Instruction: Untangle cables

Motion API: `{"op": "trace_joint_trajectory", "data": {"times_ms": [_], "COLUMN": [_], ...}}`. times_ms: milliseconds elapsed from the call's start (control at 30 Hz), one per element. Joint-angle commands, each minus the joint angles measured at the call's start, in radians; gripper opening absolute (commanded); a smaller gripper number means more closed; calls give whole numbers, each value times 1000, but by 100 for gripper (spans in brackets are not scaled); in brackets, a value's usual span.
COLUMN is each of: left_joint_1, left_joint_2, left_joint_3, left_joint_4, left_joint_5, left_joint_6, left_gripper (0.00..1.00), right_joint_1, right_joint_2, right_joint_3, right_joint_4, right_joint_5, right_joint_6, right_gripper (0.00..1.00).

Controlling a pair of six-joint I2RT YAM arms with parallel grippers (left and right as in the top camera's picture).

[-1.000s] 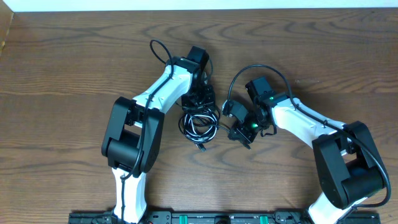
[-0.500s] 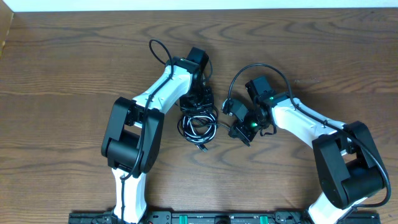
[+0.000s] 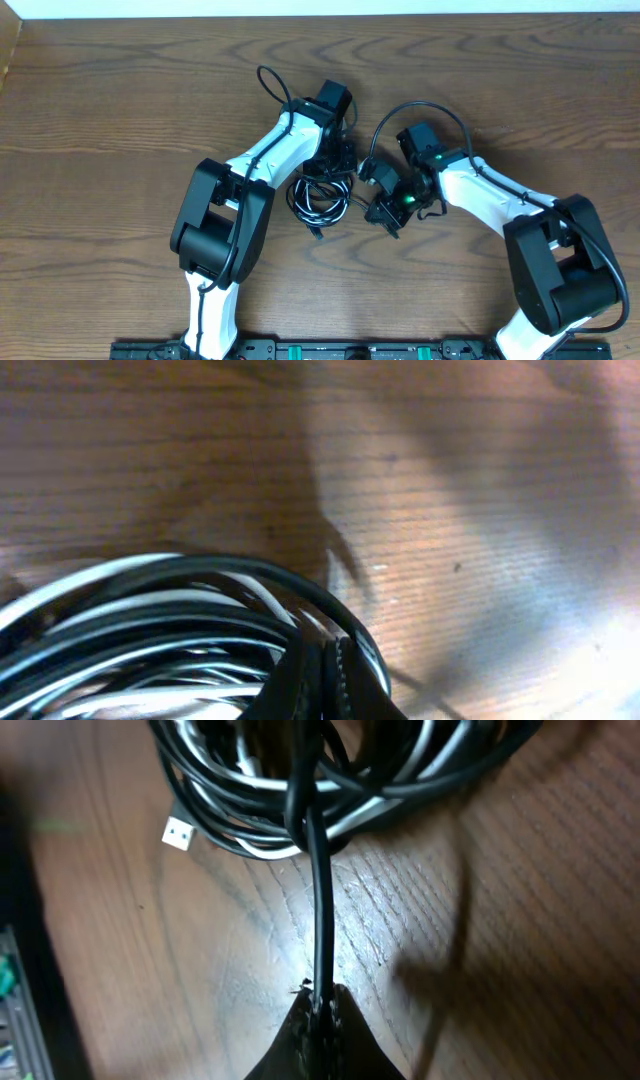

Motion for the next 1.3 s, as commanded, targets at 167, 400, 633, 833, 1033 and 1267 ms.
{"op": "trace_joint_trajectory", "data": {"times_ms": [167,400,633,833,1033,1267], "left_joint_1": [-10,7,33,31,30,28], "left_joint_2": [-5,-61,-120,-80,-33,13], "left_joint_3": [-13,19,28,16,16,16], "left_joint_4": [1,0,-31,-31,-24,-3], "left_joint_5": [141,136,-38,-87,-85,-1], "left_joint_6": [83,82,34,34,34,38], "left_gripper": [8,14,39,40,40,32], "right_joint_1": [-50,-46,-46,-46,-46,-46], "right_joint_2": [-9,-9,-9,-9,-9,0], "right_joint_3": [14,14,13,13,13,10], "right_joint_4": [19,20,37,34,34,34], "right_joint_5": [-246,-248,-246,-243,-236,-228], "right_joint_6": [13,63,108,111,130,177], "right_gripper": [1,1,1,1,1,1]}}
